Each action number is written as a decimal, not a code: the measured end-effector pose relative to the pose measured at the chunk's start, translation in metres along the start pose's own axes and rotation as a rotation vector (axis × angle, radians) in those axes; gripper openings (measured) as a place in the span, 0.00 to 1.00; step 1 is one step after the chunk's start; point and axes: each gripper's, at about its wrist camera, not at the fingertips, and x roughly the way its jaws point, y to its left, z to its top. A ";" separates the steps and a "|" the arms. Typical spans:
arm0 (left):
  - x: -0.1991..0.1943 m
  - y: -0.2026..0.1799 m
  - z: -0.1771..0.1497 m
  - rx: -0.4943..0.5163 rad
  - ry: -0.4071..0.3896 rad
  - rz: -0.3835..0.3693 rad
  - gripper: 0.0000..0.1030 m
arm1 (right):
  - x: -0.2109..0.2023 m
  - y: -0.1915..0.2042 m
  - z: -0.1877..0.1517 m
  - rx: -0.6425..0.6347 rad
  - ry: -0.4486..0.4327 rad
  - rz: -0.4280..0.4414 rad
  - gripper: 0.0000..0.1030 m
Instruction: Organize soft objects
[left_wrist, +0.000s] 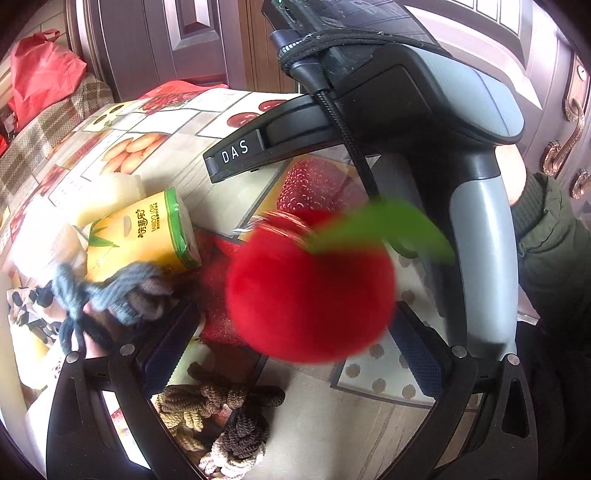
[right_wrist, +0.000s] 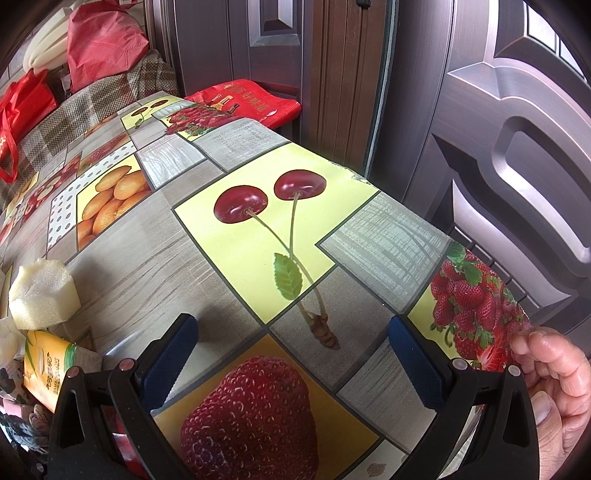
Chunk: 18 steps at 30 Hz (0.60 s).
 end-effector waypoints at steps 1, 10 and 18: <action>0.000 0.000 0.000 0.000 0.000 -0.001 0.99 | 0.000 0.000 0.000 0.000 0.000 0.000 1.00; -0.001 -0.002 -0.001 0.000 0.000 -0.001 0.99 | 0.000 0.000 0.000 0.000 0.000 0.000 1.00; -0.001 -0.002 -0.001 0.000 0.000 -0.001 0.99 | 0.000 0.000 0.000 0.001 0.000 0.001 1.00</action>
